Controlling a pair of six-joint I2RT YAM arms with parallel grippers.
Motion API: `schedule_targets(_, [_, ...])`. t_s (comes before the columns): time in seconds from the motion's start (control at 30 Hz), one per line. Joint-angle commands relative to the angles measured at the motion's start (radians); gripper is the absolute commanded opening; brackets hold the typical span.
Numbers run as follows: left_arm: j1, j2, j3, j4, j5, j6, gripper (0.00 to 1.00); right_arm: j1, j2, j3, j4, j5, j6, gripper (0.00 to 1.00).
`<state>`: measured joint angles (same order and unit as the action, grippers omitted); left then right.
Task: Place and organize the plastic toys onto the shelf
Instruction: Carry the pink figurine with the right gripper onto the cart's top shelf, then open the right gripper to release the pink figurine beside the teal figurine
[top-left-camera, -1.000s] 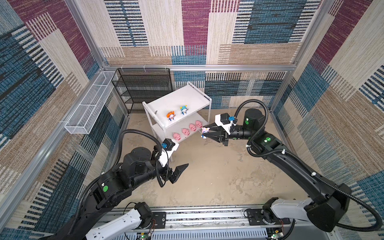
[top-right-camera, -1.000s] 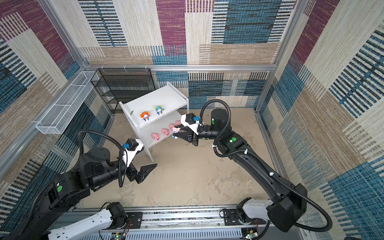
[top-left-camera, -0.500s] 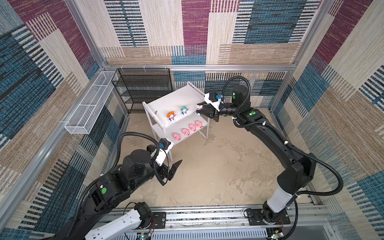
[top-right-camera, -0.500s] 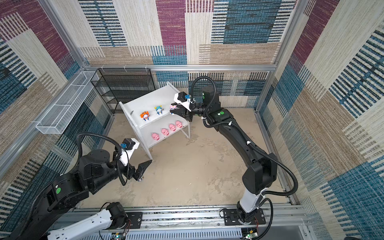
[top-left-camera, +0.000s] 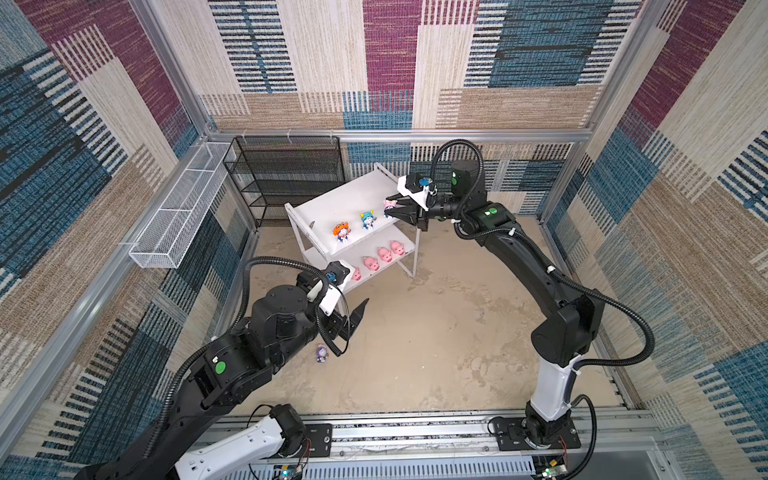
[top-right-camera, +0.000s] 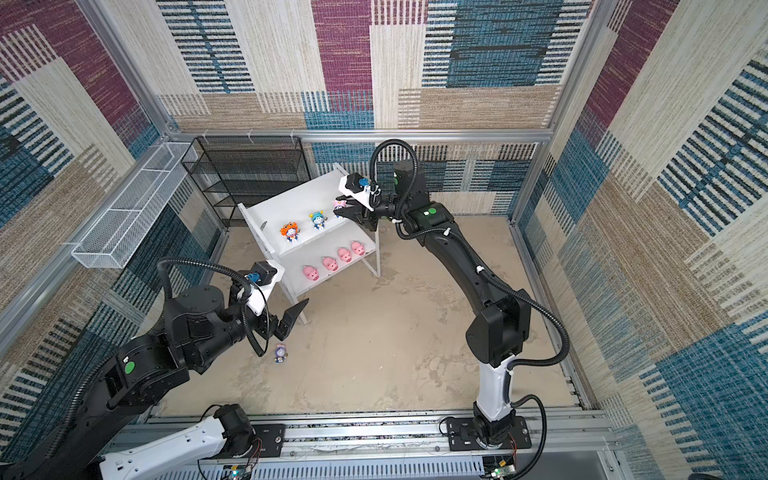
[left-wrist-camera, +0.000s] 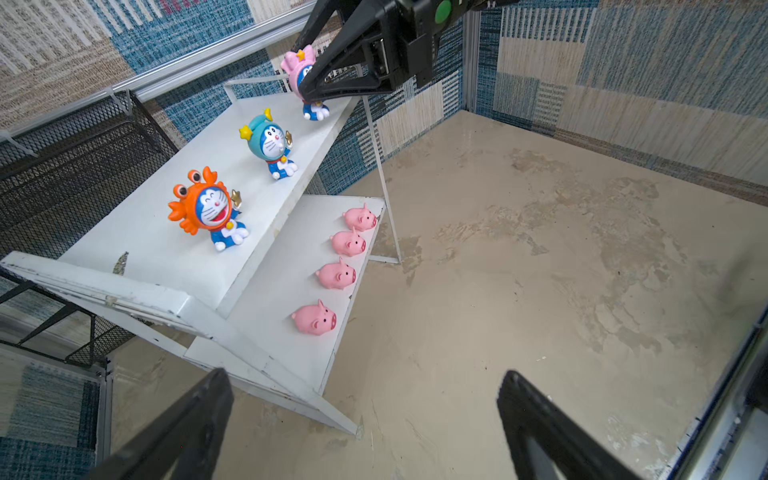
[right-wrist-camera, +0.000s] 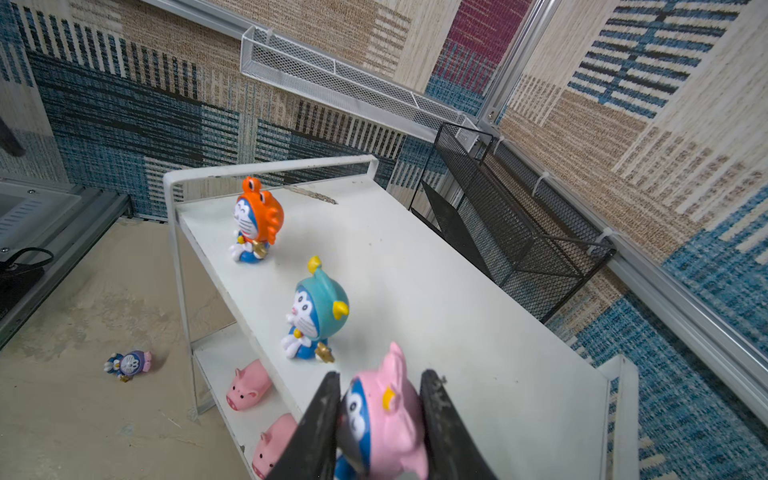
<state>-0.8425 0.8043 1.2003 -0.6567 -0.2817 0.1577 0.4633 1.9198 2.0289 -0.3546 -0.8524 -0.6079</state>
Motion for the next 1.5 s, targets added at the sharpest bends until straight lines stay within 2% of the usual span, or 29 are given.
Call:
schedule_targets(0.0, [0.001,0.007,0.004,0.07,0.002,0.043,0.99,0.0,0.016,0.023,-0.033,0.003,-0.031,0.27])
schedule_targets(0.33, [0.004,0.007,-0.017,0.094,0.02,0.047,0.99,0.001,0.046,0.052,-0.062,-0.005,-0.068,0.28])
schedule_targets(0.9, [0.006,-0.027,-0.059,0.107,0.006,0.051,0.99,0.0,0.1,0.12,-0.079,-0.032,-0.06,0.29])
schedule_targets(1.47, [0.009,-0.048,-0.08,0.106,0.006,0.037,0.99,0.0,0.08,0.136,-0.079,-0.026,-0.051,0.42])
